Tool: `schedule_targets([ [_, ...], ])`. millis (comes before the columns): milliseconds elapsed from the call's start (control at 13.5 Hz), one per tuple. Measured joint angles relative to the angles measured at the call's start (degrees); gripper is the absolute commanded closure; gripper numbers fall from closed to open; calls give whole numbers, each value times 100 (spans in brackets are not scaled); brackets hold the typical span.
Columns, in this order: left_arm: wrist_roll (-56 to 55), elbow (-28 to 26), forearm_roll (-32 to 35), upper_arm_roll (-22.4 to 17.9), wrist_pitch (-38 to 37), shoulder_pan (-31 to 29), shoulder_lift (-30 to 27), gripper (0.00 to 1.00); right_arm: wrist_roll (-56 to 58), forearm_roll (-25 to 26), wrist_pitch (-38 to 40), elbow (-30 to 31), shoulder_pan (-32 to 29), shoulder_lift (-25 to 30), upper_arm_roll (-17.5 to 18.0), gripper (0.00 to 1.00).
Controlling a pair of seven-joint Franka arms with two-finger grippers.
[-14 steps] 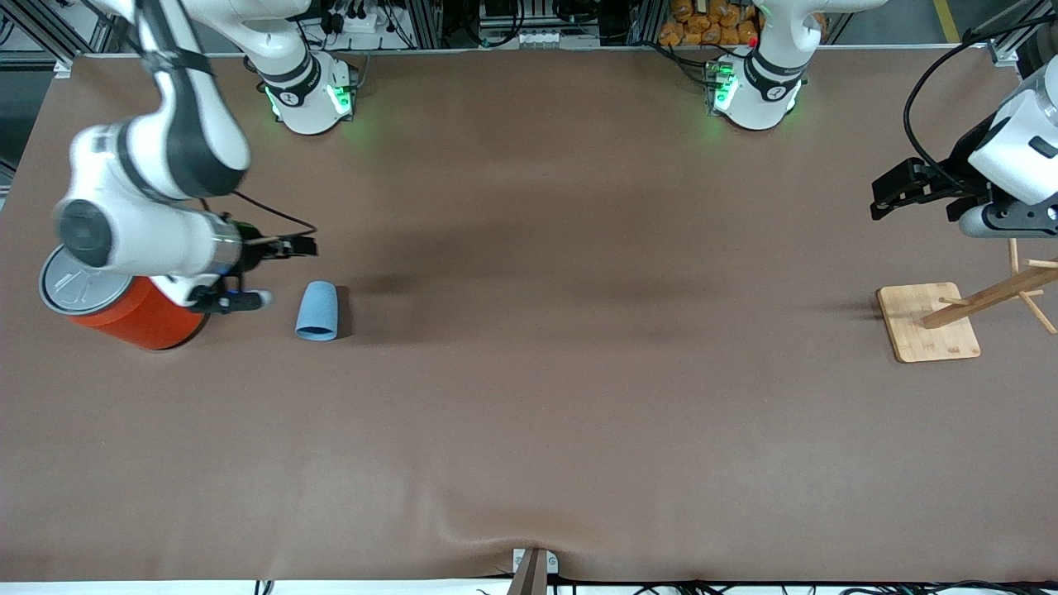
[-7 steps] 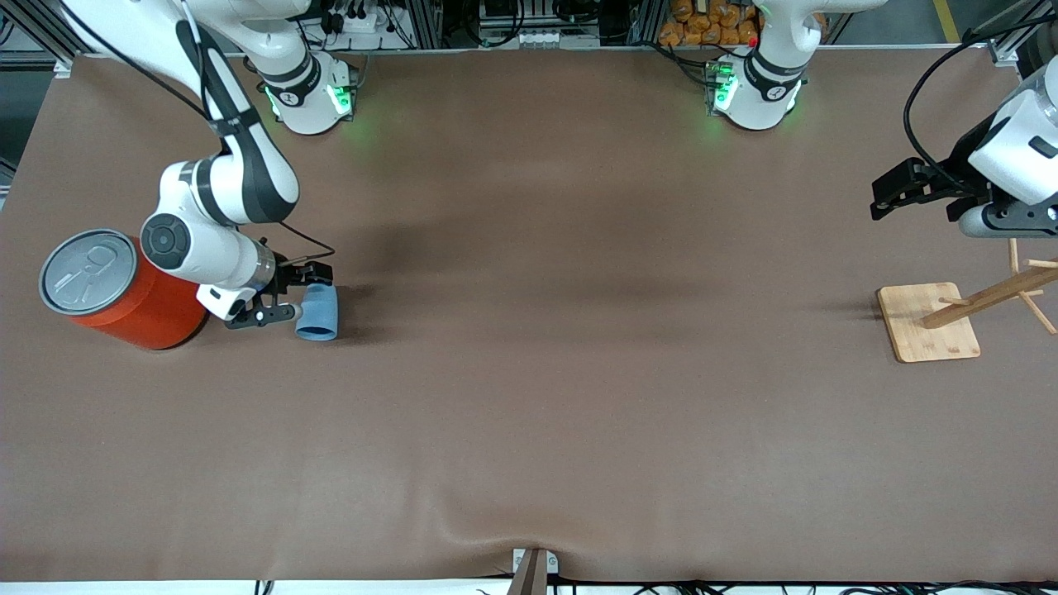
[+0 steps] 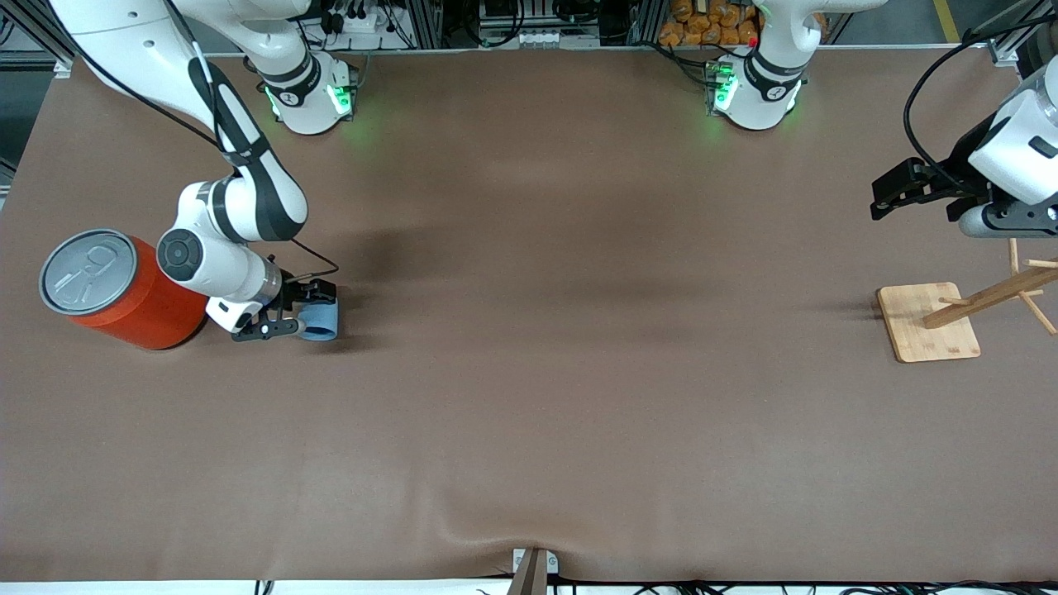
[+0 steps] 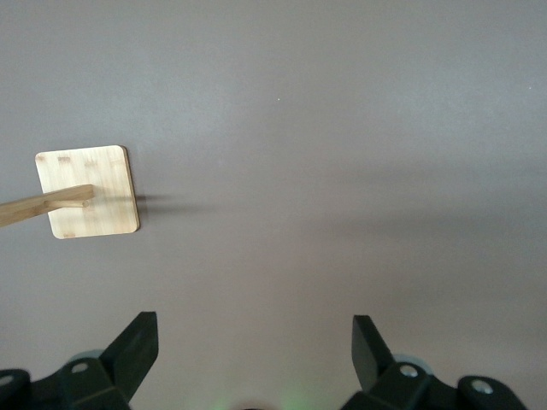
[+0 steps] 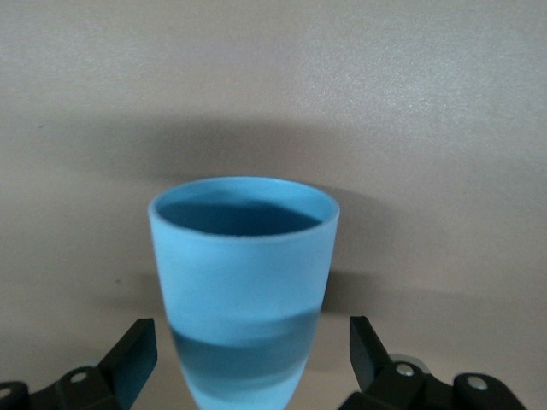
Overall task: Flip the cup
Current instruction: 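Close the right gripper around the blue cup's body, then lift the blue cup with the right gripper toward the table middle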
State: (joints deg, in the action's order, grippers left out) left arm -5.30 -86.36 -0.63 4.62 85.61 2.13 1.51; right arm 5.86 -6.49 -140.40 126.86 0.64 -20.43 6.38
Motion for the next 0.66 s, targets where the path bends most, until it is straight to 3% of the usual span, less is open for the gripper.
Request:
schedule_targets([
  [222, 0, 0, 0, 0, 0, 0, 0, 0, -3, 0, -196, -15, 0, -211, 4, 97],
  [443, 0, -1, 0, 0, 0, 0, 0, 0, -3, 0, 138, -208, 6, -210, 111, 100],
  [665, 0, 0, 0, -3, 0, -8, 0, 0, -11, -35, 2005, -1545, 31, -217, 407, 100],
])
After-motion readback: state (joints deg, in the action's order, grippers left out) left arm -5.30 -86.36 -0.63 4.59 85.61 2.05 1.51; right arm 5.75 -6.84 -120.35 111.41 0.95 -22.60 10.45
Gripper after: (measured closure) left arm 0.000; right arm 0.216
